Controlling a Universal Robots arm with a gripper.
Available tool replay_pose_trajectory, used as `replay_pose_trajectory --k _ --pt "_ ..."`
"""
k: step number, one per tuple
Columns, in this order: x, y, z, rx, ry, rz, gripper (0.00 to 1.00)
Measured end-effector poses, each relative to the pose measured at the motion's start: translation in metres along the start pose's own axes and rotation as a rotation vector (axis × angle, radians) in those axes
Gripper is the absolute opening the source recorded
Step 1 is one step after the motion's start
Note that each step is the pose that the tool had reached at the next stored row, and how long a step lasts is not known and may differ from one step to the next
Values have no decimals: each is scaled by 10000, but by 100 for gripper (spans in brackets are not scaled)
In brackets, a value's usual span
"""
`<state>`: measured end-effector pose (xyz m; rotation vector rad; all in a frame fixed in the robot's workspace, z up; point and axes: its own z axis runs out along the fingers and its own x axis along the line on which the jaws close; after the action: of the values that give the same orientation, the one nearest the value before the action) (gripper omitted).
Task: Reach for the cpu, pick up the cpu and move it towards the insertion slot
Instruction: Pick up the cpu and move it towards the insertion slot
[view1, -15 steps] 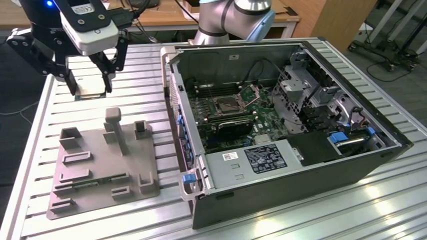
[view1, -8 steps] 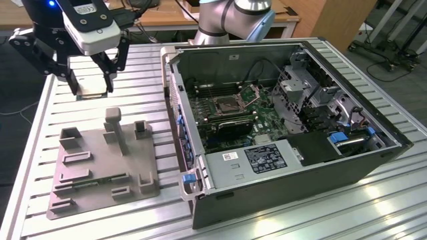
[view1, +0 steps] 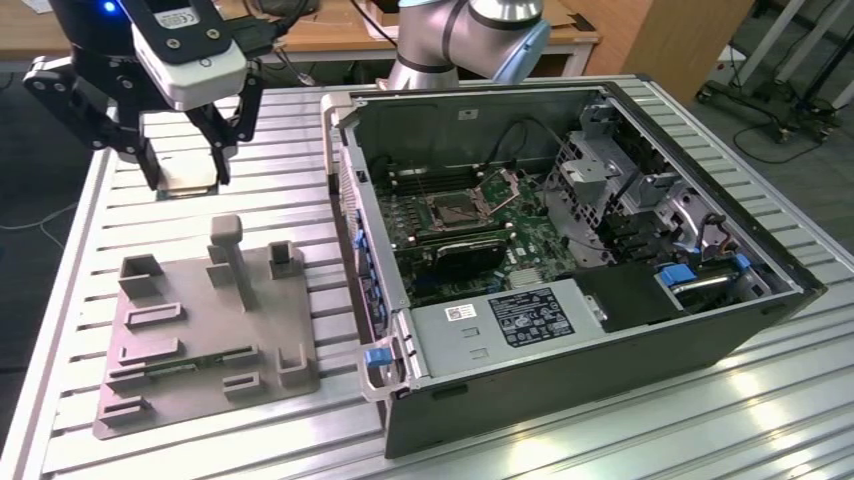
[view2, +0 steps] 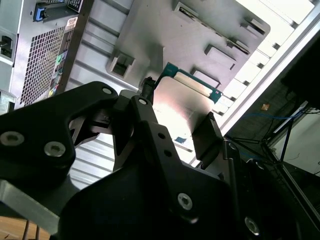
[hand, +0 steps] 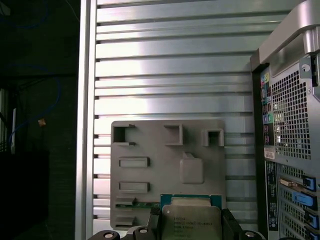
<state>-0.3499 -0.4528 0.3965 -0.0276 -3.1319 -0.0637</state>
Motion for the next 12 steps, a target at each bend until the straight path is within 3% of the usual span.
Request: replay_pose_trajectory --k 12 --pt "-45 1 -1 1 1 0 55"
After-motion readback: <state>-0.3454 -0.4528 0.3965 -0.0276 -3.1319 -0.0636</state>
